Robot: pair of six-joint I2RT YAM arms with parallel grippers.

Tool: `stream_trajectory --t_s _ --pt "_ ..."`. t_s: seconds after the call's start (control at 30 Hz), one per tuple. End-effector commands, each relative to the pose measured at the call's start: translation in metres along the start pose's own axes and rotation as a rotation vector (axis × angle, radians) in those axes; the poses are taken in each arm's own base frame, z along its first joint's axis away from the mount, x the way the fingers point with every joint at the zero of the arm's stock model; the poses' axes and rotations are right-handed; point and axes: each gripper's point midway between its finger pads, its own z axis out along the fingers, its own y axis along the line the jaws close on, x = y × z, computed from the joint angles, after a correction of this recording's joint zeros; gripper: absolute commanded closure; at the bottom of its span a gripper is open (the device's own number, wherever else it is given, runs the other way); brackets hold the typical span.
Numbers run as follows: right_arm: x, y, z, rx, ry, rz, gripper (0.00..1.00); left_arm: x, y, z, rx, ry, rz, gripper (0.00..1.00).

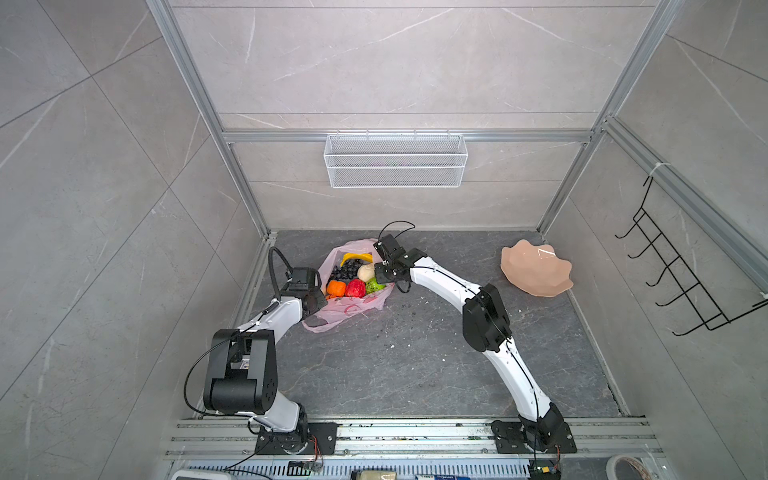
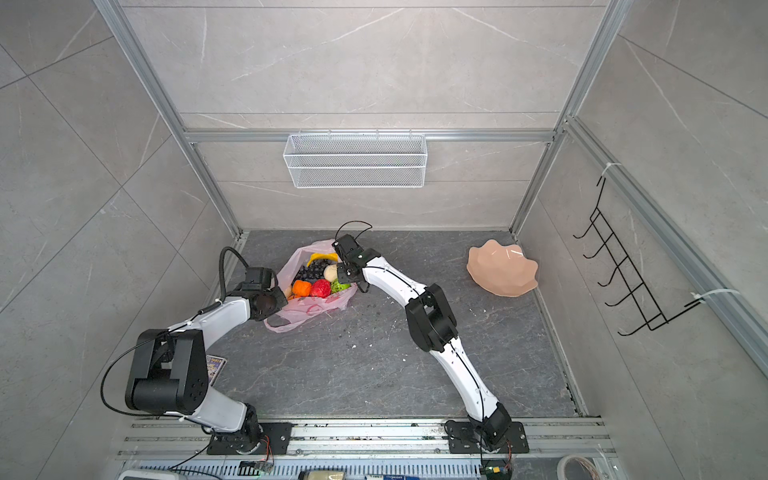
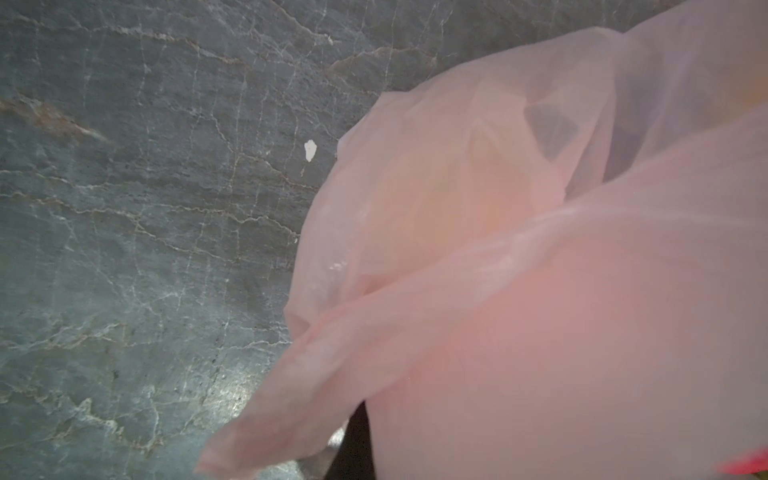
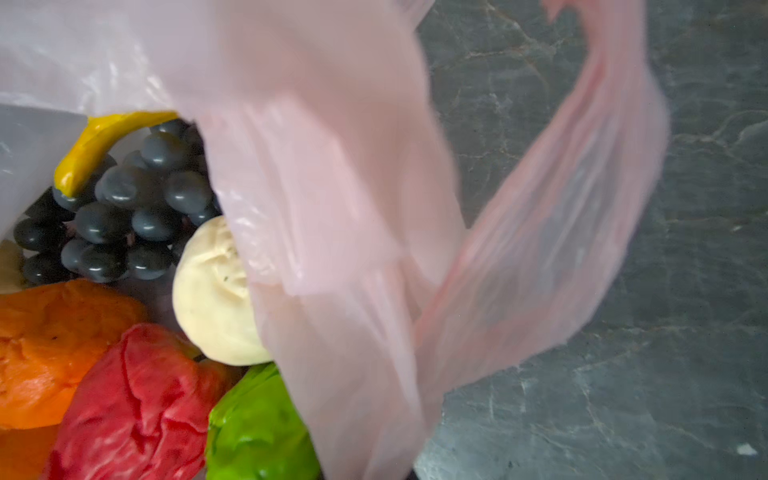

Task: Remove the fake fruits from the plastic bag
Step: 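Pull the bag rim down and away with the right gripper, exposing the fruits, then move the right gripper to the pink scalloped bowl and grasp its rim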

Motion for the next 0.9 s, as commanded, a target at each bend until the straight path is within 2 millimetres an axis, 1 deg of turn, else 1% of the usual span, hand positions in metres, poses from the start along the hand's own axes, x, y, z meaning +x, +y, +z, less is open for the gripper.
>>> stream_trajectory --t_s 0.0,0.03,0.07,0.2,0.3,0.4,0.47,0.53,0.6,0.67,0.77,0.87 --pt "0.004 0.005 -0.004 0.009 0.029 -0.024 0.89 -0.008 -0.001 -0.007 0.015 -0.039 -0.024 1.00" --pt "0.002 0.004 -0.007 0.015 0.027 -0.024 0.87 -0.008 -0.003 -0.007 0.026 -0.035 -0.024 1.00" --pt "0.001 0.002 -0.011 0.026 0.024 -0.025 0.82 -0.008 -0.005 -0.007 0.035 -0.033 -0.023 1.00" --pt "-0.003 -0.004 -0.034 0.055 0.015 -0.027 0.55 -0.004 -0.013 -0.009 0.066 -0.026 -0.020 1.00" --pt "-0.003 -0.008 -0.055 0.054 0.006 -0.025 0.37 0.000 -0.015 -0.012 0.074 -0.026 -0.022 1.00" --pt "-0.002 -0.013 -0.079 0.051 -0.013 -0.012 0.25 0.009 -0.019 -0.015 0.091 -0.025 -0.020 1.00" --pt "0.002 -0.019 -0.095 0.040 -0.028 0.009 0.19 0.013 -0.016 -0.016 0.086 -0.023 -0.023 1.00" --pt "0.007 -0.028 -0.114 0.020 -0.048 0.040 0.17 0.018 -0.011 -0.017 0.076 -0.027 -0.027 1.00" --pt "0.014 -0.046 -0.133 0.012 -0.067 0.096 0.17 0.020 -0.007 -0.018 0.073 -0.037 -0.032 1.00" --pt "0.023 -0.072 -0.151 0.021 -0.085 0.162 0.18 0.022 -0.005 -0.019 0.080 -0.041 -0.035 1.00" --pt "0.041 -0.125 -0.177 0.054 -0.123 0.311 0.20 0.023 -0.006 -0.019 0.090 -0.046 -0.043 1.00" --pt "0.062 -0.186 -0.201 0.110 -0.171 0.493 0.20 0.025 -0.010 -0.017 0.111 -0.032 -0.047 1.00"
